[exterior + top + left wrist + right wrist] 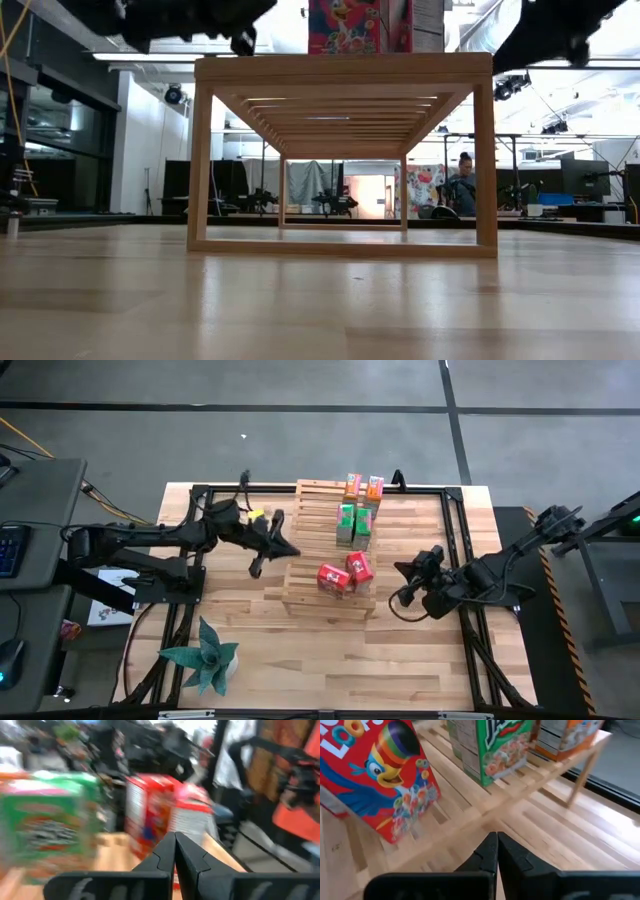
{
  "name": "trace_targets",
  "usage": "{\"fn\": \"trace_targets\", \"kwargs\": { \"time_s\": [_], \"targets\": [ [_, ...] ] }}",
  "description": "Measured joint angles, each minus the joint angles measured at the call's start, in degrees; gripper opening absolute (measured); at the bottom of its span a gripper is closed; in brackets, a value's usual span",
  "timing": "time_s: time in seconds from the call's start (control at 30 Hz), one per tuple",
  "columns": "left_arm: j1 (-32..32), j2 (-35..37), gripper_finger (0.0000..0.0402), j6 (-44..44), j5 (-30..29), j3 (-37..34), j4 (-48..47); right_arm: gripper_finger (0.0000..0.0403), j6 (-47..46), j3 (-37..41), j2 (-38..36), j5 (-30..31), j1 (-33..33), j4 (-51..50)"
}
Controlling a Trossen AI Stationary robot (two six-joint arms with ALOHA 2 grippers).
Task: Stack cereal on shelf
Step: Put the red cereal box on the shelf aligned with the red cereal box
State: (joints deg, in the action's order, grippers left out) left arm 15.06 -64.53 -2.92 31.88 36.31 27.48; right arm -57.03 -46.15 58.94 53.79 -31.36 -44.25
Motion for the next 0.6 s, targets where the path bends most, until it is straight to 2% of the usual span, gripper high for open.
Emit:
{"fn": "trace_targets", "kwargs": {
  "time_s": [0.1, 0.27, 0.47, 0.6],
  "targets": [
    [-4.74, -0.04, 0.0000, 3.24, -1.57, 3.50, -10.51, 0.0001, 7.23, 6.85, -2.18, 0.36, 1.86, 14.23],
    [-13.62, -0.07, 0.0000, 8.80, -10.50, 8.53, -26.21, 0.0000, 16.16, 12.45, -2.80, -0.43, 5.17, 28.96],
    [-20.25, -0.55, 0.0000, 9.57, -12.95, 9.18, -26.16, 0.0000, 21.68, 12.65, -2.68, -2.47, 8.98, 35.66],
    [-21.62, -2.44, 0.0000, 7.66, -14.62, 9.18, -24.81, 0.0000, 27.94, 12.65, -1.97, -7.27, 10.40, 42.02]
  ]
}}
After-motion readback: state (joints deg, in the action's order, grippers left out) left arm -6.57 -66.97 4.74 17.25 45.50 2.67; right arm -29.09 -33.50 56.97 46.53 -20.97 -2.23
